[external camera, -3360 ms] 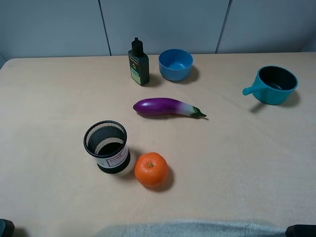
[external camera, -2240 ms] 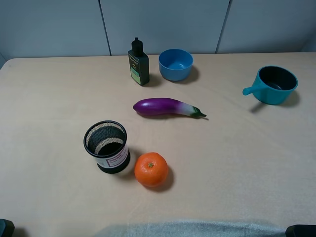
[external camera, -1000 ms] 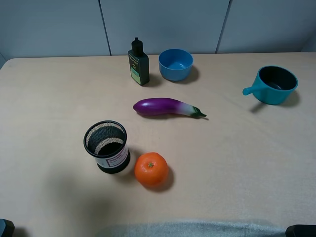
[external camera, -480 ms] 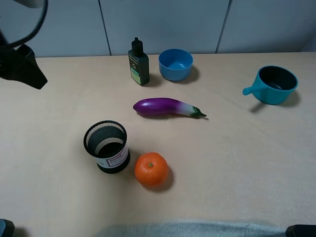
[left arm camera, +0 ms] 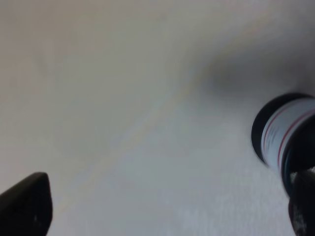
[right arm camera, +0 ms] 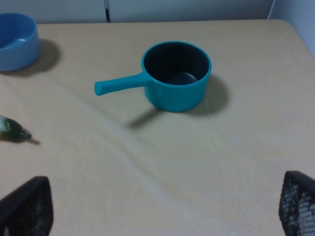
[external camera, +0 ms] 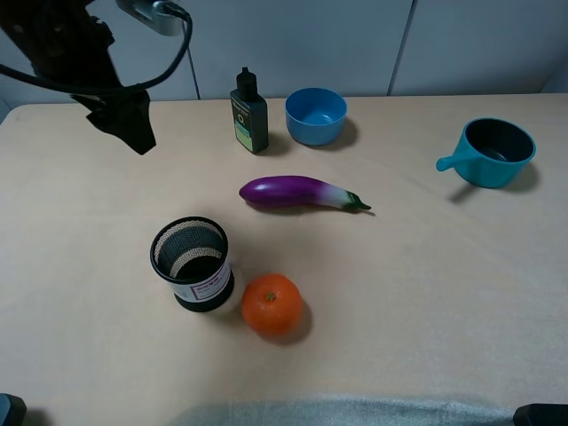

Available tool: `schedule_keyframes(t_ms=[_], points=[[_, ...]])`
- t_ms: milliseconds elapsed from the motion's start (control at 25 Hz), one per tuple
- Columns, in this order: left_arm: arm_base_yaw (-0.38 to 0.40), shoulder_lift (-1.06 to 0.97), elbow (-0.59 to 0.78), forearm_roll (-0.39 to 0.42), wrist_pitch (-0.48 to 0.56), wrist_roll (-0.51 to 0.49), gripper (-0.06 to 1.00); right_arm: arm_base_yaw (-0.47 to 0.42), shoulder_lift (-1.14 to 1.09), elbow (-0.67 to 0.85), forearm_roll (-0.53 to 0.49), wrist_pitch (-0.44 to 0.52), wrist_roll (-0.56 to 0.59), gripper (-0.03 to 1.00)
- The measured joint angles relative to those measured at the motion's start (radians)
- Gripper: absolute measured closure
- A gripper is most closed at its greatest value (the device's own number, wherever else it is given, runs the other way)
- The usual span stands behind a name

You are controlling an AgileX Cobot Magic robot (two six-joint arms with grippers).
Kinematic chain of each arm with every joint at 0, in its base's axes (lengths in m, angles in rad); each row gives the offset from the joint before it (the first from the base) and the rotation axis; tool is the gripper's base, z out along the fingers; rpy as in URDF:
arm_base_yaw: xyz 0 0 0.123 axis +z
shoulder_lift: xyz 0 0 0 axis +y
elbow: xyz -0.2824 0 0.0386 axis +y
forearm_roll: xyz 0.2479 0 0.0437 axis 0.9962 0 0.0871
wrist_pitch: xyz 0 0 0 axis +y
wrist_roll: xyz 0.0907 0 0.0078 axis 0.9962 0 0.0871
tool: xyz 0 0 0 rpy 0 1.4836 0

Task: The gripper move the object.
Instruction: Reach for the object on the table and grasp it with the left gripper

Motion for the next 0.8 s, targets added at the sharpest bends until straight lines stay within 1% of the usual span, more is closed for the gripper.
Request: schedule_keyframes(t_ms=[40,480,600,720,800], points=[[0.000,0.000,0.000,0.000,0.000,0.000,-0.01,0.000,0.000,0.000,0.000,0.000,0.000,0.28],[-0.125,0.215,-0.183,-0.002,0.003,0.050,-0.01,0.000,0.000,0.000,0.000,0.000,0.000,0.28],[-0.146,0.255,-0.210,-0.025,0.002,0.074,-0.01,0.000,0.000,0.000,0.000,0.000,0.000,0.28],[-0.156,0.282,-0.216,-0.064,-0.006,0.115,-0.01,0.000,0.000,0.000,0.000,0.000,0.000,0.28],[-0.162,0.296,-0.216,-0.074,-0.012,0.134,-0.01,0.000,0.000,0.000,0.000,0.000,0.000,0.28]])
